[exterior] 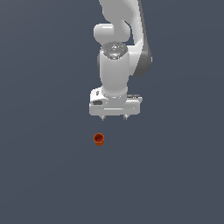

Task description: Pick up the object and move it to a goal position.

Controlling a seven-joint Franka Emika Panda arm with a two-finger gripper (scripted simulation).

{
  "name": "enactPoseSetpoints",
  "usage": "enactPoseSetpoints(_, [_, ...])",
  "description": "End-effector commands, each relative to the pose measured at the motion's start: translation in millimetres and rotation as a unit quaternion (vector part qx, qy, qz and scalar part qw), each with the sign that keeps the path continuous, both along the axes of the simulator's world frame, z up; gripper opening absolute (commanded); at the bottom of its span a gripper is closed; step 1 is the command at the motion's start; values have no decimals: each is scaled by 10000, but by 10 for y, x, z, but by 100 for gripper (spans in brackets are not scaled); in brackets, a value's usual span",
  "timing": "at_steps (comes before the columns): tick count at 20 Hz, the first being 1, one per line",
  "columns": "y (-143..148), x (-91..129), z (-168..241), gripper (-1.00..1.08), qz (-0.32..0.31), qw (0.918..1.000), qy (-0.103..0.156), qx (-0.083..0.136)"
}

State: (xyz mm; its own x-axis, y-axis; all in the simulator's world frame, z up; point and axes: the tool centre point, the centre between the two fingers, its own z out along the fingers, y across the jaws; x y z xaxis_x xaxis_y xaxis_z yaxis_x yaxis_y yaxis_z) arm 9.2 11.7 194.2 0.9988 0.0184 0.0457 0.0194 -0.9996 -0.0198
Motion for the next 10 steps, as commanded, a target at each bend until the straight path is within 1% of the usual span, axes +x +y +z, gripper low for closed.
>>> enactPoseSetpoints(1, [0,0,0,100,0,10000,0,0])
enactPoseSetpoints(10, [-129,-49,70,100,-90,9999,66,-59])
